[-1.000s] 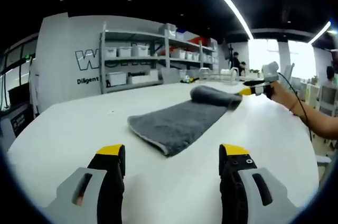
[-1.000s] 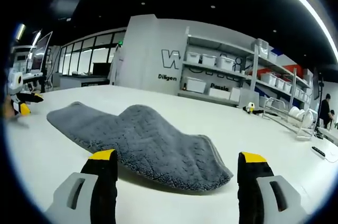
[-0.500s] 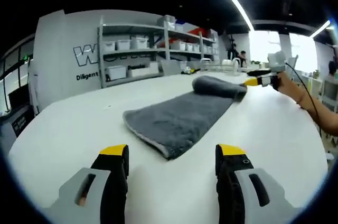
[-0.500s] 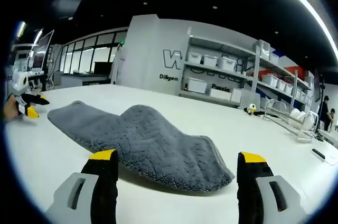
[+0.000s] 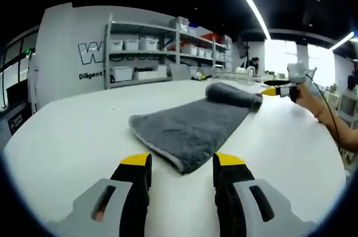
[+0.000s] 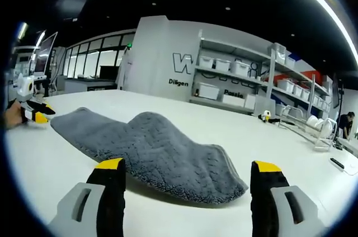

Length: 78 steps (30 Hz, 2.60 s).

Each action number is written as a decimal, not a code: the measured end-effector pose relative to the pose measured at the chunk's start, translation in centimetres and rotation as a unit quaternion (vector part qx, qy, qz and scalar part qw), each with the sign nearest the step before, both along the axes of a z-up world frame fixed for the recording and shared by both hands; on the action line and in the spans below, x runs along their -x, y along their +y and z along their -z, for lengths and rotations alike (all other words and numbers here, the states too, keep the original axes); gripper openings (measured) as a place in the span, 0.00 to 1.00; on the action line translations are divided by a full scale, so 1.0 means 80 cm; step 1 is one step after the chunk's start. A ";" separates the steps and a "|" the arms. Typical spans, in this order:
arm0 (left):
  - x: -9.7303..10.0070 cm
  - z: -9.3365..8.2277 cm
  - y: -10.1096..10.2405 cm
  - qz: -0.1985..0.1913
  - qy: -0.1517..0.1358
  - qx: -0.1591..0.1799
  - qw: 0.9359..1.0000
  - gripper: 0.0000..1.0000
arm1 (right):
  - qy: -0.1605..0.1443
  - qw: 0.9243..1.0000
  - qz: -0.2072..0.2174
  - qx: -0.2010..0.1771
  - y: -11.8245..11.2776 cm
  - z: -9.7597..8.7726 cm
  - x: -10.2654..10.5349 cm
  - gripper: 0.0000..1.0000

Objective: Open the folded towel by lifting each exposed corner and separating the folded layers until the towel lies flat within the target outline without major curled edges

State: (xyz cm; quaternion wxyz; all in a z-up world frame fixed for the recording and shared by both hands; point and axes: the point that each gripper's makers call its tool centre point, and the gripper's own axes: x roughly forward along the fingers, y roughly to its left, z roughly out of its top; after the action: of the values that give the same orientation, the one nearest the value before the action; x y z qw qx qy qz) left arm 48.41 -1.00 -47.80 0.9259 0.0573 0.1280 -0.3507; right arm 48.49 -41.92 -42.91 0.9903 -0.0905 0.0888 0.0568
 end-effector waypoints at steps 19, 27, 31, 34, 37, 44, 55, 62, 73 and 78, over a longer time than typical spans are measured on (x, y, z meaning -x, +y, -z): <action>0.005 0.016 -0.018 0.032 0.013 -0.033 0.999 0.27 | -0.005 1.000 0.003 0.002 0.003 -0.003 0.008 0.90; 0.009 0.009 -0.023 0.039 -0.017 -0.052 0.998 0.05 | -0.003 1.000 0.001 0.002 0.006 -0.002 0.011 0.90; 0.008 0.009 -0.021 0.037 -0.028 -0.078 0.996 0.04 | -0.005 1.000 0.001 0.000 0.006 -0.002 0.012 0.91; 0.008 0.010 -0.019 0.035 -0.028 -0.082 0.996 0.04 | -0.004 1.000 0.001 -0.001 0.007 -0.001 0.014 0.91; 0.007 0.009 -0.015 0.031 -0.025 -0.083 0.996 0.04 | -0.002 1.000 -0.001 0.000 0.008 0.000 0.015 0.91; 0.005 0.009 -0.004 0.018 -0.026 -0.094 0.995 0.04 | -0.002 1.000 -0.001 -0.002 0.009 0.000 0.016 0.91; 0.004 0.010 0.020 -0.011 -0.020 -0.103 0.994 0.04 | 0.001 1.000 -0.003 -0.005 0.008 0.001 0.014 0.91; 0.005 0.010 0.041 -0.039 -0.010 -0.108 0.993 0.04 | -0.002 1.000 -0.003 -0.009 0.009 0.000 0.016 0.91; 0.004 0.011 0.070 -0.074 0.001 -0.118 0.990 0.04 | -0.001 1.000 -0.002 -0.013 0.007 0.000 0.014 0.90; 0.003 0.011 0.086 -0.096 0.016 -0.100 0.990 0.04 | -0.023 0.999 0.007 -0.034 0.000 -0.008 0.016 0.85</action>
State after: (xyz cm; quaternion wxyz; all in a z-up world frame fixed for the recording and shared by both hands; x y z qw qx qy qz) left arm 48.17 5.89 -48.65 0.9429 0.1312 0.1817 -0.2464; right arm 47.20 -41.95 -42.23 0.9950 -0.0572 0.0644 0.0503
